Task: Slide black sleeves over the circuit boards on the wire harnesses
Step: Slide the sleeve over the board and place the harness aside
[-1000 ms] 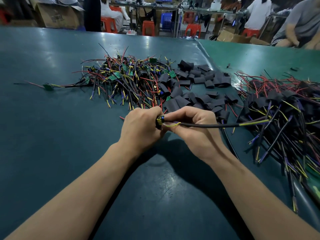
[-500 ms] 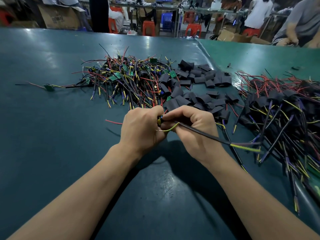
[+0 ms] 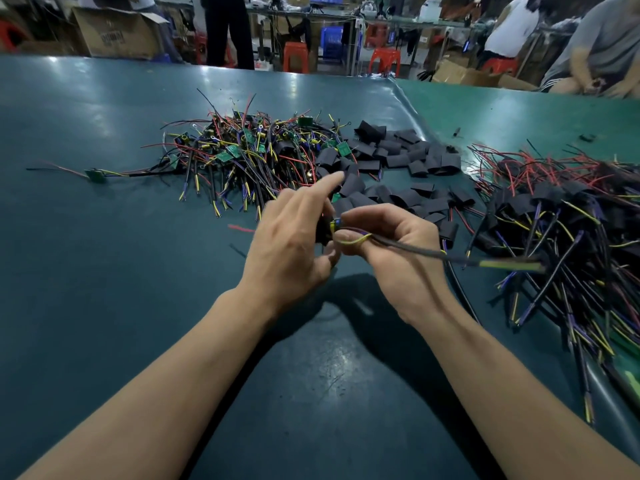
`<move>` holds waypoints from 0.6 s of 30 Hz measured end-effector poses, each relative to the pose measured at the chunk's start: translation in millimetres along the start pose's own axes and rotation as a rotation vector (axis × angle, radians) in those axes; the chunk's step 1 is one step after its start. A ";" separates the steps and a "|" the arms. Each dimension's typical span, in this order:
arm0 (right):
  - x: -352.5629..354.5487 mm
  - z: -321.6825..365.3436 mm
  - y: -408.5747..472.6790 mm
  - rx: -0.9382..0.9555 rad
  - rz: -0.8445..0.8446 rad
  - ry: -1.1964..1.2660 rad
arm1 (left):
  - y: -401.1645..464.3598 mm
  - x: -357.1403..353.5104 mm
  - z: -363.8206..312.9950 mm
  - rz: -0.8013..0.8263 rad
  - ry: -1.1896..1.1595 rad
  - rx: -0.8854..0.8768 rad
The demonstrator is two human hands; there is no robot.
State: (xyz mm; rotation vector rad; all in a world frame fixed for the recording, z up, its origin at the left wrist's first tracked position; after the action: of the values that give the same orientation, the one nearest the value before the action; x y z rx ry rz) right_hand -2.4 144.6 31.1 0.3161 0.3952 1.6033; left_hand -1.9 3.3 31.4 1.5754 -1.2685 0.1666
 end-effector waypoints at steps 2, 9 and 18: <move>2.4 -0.6 1.7 -0.066 -0.034 0.117 | 1.1 2.2 10.2 -0.025 0.091 0.121; -7.6 -5.9 -4.6 -0.228 -0.024 0.212 | 0.3 0.0 19.1 -0.010 0.197 0.244; -8.6 -2.6 -5.5 -0.169 -0.011 0.147 | -1.0 -0.6 10.2 -0.057 0.181 0.172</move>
State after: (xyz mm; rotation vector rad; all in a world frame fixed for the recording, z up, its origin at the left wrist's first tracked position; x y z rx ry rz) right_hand 2.1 136.1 26.6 0.0672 0.3700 1.6422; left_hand -6.1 -4.3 25.9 1.6997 -1.0898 0.3823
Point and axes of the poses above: each hand's wrist, its own y-axis towards the middle knuckle, its own x-axis out of the back of the hand, z = x × y, the point moved 3 cm from there along y, towards the middle knuckle, and after that the axes turned 6 degrees about x, right-handed, at the moved point
